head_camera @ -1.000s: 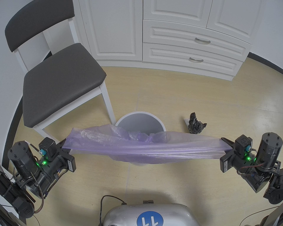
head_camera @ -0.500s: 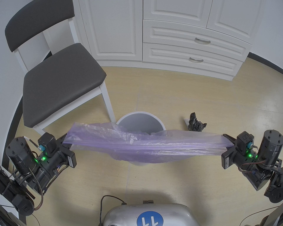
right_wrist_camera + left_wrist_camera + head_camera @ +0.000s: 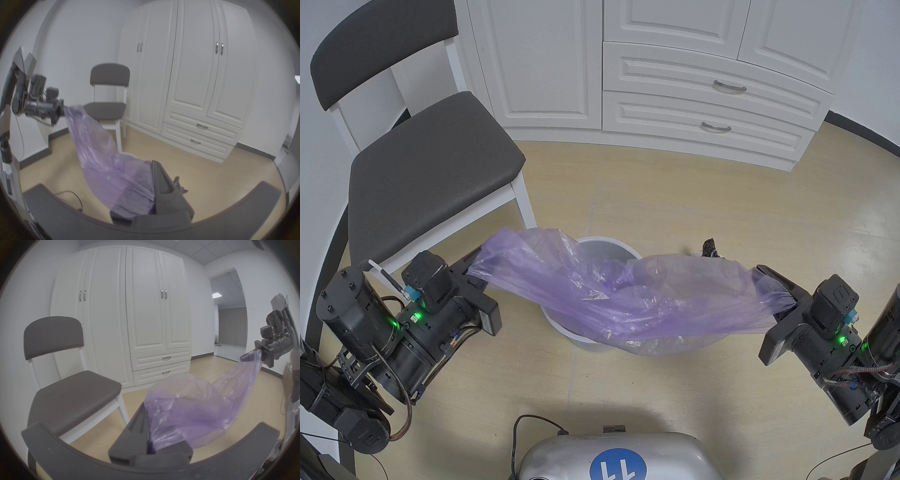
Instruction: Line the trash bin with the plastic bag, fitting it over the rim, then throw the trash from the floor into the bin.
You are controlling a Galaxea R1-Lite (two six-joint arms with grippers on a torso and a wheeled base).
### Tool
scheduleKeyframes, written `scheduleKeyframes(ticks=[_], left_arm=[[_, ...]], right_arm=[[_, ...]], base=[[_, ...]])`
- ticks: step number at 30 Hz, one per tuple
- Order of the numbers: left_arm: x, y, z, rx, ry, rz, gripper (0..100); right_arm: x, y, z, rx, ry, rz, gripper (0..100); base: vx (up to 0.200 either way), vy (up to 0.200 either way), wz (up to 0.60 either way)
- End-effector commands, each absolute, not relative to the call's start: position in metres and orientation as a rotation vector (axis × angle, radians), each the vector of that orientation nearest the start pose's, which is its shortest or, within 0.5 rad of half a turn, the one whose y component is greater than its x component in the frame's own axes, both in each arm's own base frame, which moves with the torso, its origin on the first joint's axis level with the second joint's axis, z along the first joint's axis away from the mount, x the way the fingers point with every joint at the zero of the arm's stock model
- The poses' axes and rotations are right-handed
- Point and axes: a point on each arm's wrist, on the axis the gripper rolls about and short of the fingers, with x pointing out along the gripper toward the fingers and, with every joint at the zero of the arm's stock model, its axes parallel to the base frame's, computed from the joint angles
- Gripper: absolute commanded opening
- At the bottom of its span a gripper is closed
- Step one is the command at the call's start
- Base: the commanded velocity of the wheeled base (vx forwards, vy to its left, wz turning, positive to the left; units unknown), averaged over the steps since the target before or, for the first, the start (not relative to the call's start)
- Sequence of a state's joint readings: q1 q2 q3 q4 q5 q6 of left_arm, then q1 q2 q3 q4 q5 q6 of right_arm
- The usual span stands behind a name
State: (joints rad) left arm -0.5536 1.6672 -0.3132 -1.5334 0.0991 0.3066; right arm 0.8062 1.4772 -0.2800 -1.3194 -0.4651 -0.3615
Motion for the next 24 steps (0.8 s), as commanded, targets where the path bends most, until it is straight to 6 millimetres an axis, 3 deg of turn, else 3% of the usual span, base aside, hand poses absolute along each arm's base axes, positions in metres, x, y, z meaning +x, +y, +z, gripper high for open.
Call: scheduleKeyframes(ticks=[1,5,7,10,24], left_arm=[[0.196,-0.149,0.166,0.218,-0.269,-0.521,0],[0.188,-0.160,0.167,0.203,-0.278,-0.573,0],[0.183,-0.169,0.165,0.178,-0.268,-0.618,0],[0.180,-0.177,0.161,0.138,-0.242,-0.655,0],[0.196,-0.183,0.144,0.120,-0.165,-0.641,0]], right_arm=[[0.149,0.168,0.165,-0.244,-0.180,0.429,0],[0.159,0.190,0.154,-0.186,-0.205,0.456,0],[0.166,0.207,0.139,-0.182,-0.159,0.485,0],[0.162,0.220,0.135,-0.139,-0.143,0.526,0],[0.170,0.242,0.133,-0.056,-0.141,0.542,0]], base=[[0.000,0.000,0.00],[0.000,0.000,0.00],[0.000,0.000,0.00],[0.000,0.000,0.00],[0.000,0.000,0.00]])
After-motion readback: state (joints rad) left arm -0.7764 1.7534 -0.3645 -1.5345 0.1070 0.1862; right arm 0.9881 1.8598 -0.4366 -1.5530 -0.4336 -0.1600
